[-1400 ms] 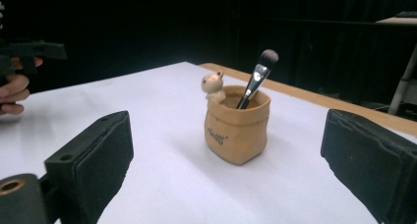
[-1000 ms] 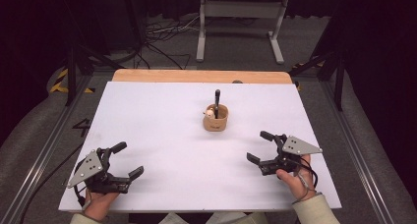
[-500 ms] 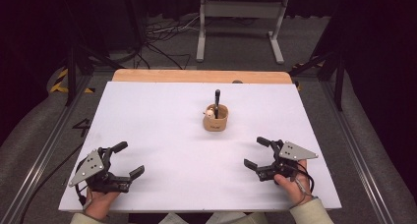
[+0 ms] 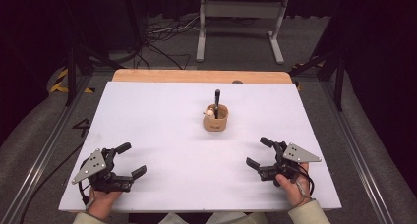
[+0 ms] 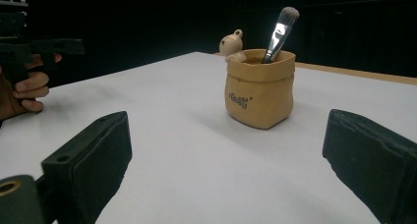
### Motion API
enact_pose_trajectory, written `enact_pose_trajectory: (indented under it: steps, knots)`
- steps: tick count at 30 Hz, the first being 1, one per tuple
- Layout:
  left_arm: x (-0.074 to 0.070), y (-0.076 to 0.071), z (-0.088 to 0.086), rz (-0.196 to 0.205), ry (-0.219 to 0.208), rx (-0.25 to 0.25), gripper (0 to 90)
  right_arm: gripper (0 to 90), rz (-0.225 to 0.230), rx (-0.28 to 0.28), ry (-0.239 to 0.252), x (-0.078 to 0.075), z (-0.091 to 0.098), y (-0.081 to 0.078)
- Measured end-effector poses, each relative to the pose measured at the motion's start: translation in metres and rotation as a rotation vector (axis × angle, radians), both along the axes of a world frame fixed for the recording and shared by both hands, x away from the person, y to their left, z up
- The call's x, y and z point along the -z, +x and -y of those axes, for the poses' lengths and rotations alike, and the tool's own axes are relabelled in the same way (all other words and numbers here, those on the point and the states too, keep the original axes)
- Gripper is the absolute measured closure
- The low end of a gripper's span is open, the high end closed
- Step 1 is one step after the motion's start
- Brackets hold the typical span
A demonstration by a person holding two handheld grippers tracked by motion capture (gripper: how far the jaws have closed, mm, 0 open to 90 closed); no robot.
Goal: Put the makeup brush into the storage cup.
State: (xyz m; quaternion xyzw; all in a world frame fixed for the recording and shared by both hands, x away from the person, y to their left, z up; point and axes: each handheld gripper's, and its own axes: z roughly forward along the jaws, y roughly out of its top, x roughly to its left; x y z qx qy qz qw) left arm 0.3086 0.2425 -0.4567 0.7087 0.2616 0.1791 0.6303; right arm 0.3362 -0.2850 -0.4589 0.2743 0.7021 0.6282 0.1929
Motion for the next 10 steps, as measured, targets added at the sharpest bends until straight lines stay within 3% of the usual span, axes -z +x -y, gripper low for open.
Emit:
enact_pose_trajectory:
  steps: [10]
  knots:
    - [-0.0002, -0.0005, 0.0008, 0.012, 0.010, -0.006, 5.2, 4.6, -0.004, -0.004, -0.007, -0.0004, -0.0007, -0.0008]
